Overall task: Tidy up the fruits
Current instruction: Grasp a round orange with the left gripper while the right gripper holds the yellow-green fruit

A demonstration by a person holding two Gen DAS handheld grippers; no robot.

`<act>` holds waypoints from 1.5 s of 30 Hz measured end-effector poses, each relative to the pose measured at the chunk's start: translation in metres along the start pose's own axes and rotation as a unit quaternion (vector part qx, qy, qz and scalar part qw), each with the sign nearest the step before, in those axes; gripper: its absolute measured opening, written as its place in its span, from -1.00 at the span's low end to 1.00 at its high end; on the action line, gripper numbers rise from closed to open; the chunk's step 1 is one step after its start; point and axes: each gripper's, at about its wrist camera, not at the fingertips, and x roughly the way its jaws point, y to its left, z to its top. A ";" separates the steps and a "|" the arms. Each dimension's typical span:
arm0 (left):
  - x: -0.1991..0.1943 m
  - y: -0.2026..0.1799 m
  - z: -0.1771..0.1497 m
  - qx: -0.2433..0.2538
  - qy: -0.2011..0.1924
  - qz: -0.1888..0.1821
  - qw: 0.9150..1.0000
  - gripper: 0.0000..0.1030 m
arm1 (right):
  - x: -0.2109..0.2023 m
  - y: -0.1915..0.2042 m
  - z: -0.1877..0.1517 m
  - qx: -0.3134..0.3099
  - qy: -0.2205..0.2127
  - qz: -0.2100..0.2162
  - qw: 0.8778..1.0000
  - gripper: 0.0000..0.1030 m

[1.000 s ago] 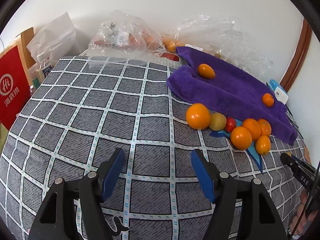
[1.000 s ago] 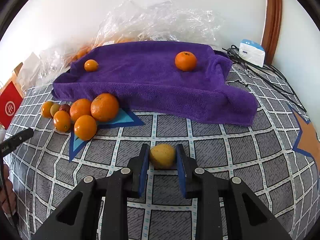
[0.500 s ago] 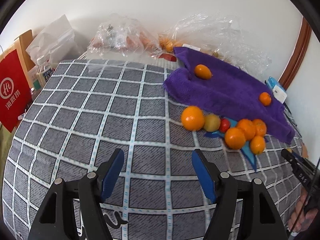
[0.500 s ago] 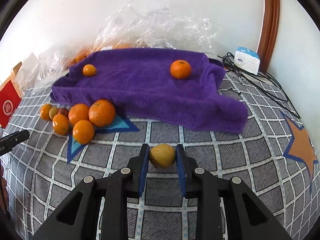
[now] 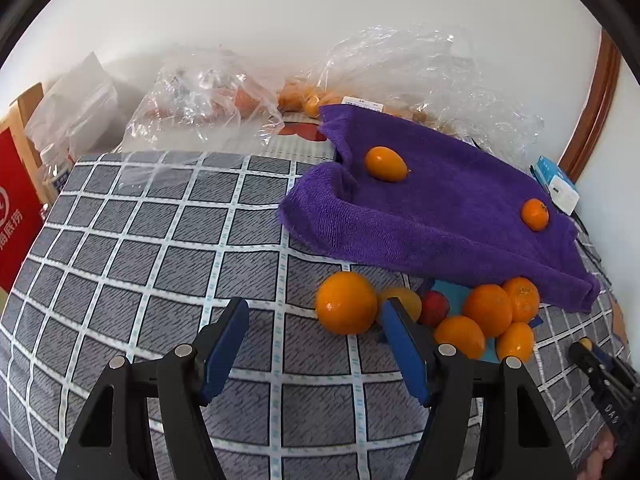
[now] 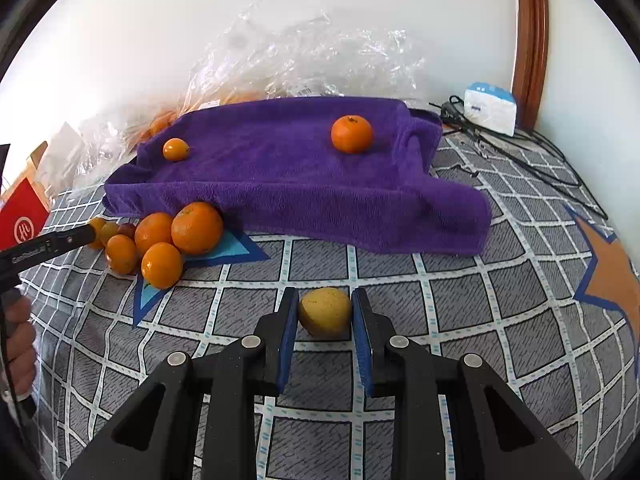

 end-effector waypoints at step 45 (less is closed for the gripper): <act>-0.034 0.010 0.009 -0.043 -0.045 -0.035 0.997 -0.40 | -0.007 0.000 0.010 0.015 -0.006 -0.019 1.000 -0.48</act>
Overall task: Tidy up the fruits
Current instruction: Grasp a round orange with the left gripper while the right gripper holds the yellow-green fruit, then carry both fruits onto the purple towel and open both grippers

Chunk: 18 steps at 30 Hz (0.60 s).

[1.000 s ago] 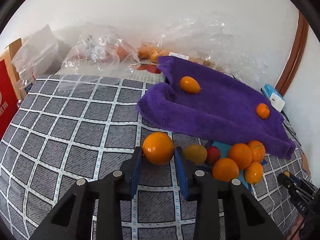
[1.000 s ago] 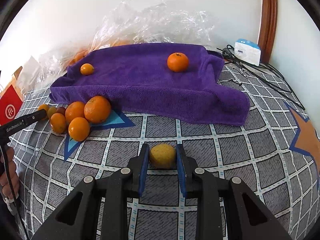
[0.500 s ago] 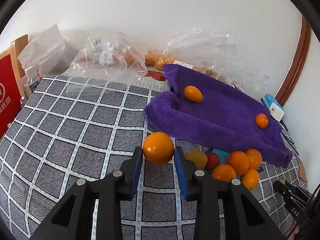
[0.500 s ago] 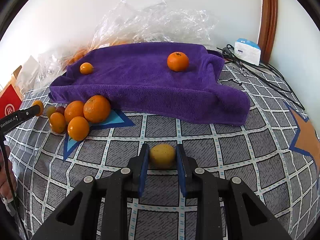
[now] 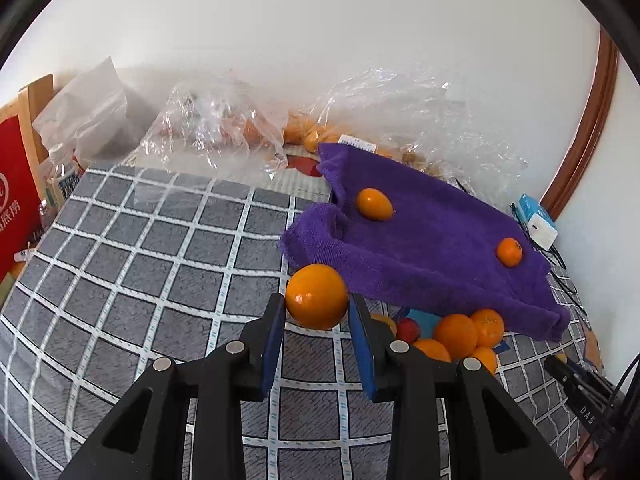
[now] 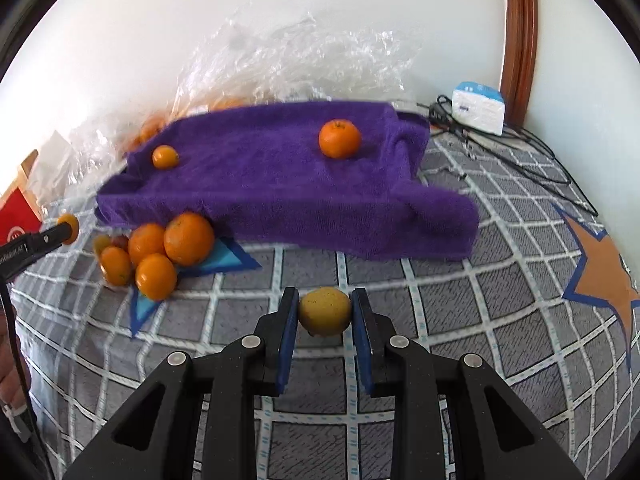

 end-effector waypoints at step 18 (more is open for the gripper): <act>0.004 -0.037 0.074 0.031 -0.055 -0.025 0.998 -0.40 | -0.002 0.005 0.101 0.006 -0.085 -0.006 0.996 -0.48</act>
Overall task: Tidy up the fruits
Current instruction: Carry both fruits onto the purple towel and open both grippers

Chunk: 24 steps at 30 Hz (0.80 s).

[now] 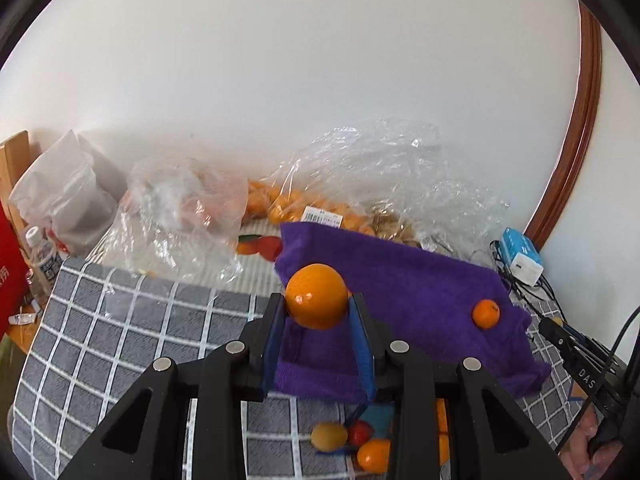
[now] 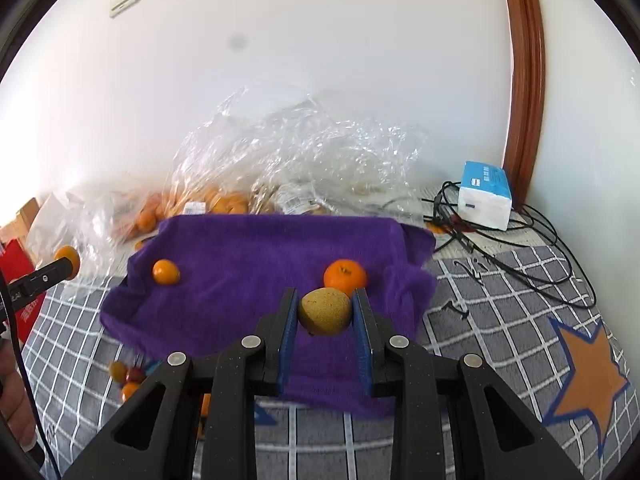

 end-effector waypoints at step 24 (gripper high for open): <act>0.068 0.013 -0.029 -0.005 0.033 0.005 0.999 -0.40 | 0.075 -0.018 -0.014 0.030 0.040 -0.011 0.999 -0.48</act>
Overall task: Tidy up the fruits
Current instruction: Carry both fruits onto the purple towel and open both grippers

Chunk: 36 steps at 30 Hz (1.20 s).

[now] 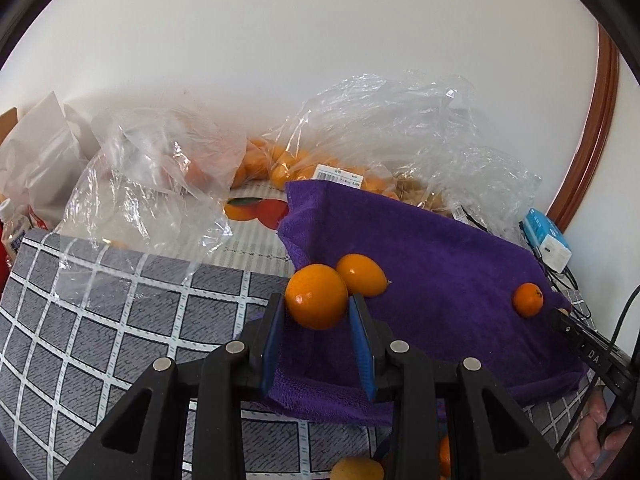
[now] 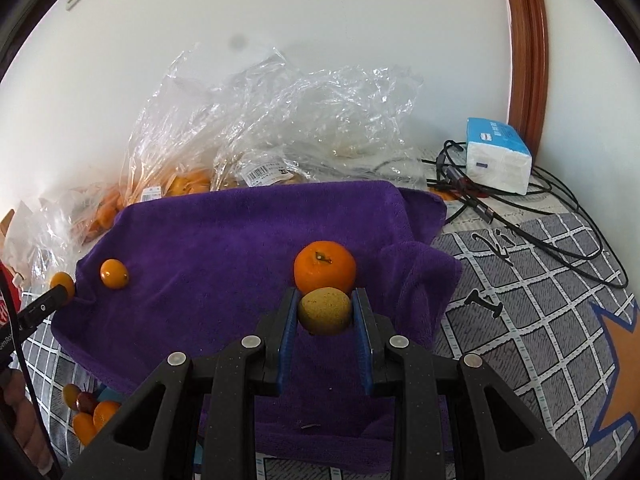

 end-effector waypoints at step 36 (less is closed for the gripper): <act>0.000 -0.006 -0.001 0.007 0.014 -0.024 1.000 -0.22 | 0.022 0.021 -0.016 -0.064 0.053 -0.023 0.996 0.07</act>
